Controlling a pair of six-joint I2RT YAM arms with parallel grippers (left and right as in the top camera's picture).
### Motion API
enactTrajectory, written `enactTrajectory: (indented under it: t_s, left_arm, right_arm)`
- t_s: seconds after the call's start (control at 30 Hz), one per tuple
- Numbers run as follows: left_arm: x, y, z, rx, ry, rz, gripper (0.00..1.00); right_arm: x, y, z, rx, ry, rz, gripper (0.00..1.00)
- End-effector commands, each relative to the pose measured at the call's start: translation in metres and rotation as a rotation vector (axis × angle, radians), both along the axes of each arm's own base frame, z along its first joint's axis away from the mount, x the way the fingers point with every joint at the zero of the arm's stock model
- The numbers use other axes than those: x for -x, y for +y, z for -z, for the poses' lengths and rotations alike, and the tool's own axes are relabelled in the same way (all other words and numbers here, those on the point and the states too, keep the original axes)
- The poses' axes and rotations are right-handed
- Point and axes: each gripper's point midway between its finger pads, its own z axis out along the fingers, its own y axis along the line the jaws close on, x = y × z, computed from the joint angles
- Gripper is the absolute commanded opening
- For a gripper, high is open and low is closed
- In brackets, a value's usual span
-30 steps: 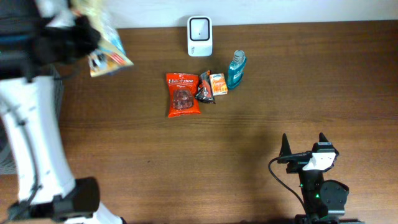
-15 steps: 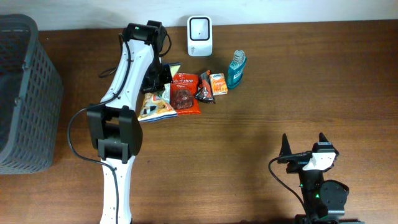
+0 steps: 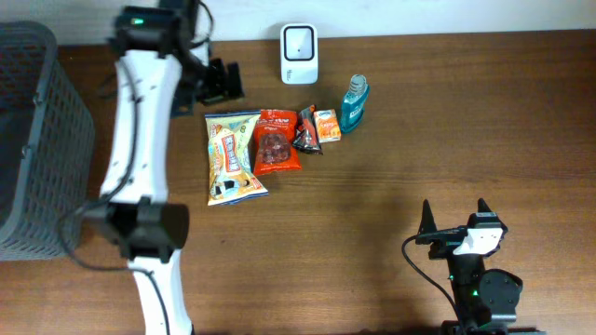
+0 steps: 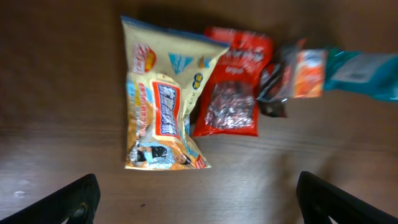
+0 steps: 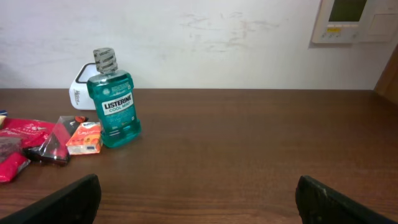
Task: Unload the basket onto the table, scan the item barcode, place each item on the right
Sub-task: 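Place the yellow snack bag on the table left of the red bag, then reach the right gripper to the Listerine bottle and grasp it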
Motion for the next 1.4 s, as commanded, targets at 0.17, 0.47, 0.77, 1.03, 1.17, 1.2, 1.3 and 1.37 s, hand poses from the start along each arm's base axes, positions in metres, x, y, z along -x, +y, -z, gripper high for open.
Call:
enactTrajectory:
  t_s: [0.17, 0.47, 0.77, 1.03, 1.17, 1.2, 1.3, 1.37]
  left_arm:
    - [0.049, 0.089, -0.128, -0.073, -0.337, -0.194, 0.99]
    - [0.055, 0.154, -0.125, -0.184, -0.321, -0.355, 0.99]
    - [0.055, 0.154, -0.125, -0.184, -0.321, -0.355, 0.99]
    - [0.055, 0.154, -0.125, -0.184, -0.321, -0.355, 0.99]
    - [0.055, 0.154, -0.125, -0.183, -0.321, -0.355, 0.99]
    - [0.055, 0.154, -0.125, -0.184, -0.321, -0.355, 0.99]
    - [0.055, 0.154, -0.125, -0.184, -0.321, -0.355, 0.99]
    - [0.055, 0.154, -0.125, -0.183, -0.321, -0.355, 0.99]
  right_arm:
    - [0.000, 0.000, 0.003, 0.003, 0.005, -0.001, 0.99]
    - [0.000, 0.000, 0.004, 0.003, 0.007, -0.001, 0.99]
    - [0.000, 0.000, 0.004, 0.003, 0.007, -0.001, 0.99]
    - [0.041, 0.106, -0.068, -0.390, -0.153, -0.685, 0.99]
    - [0.073, 0.085, -0.180, -0.260, -0.574, -0.603, 0.98]
    - [0.076, 0.085, -0.201, -0.181, -0.593, -0.578, 0.99]
    - [0.051, 0.084, -0.238, -0.029, -0.400, -0.510, 0.98]
    - [0.022, 0.082, -0.243, -0.005, -0.198, -0.496, 0.98]
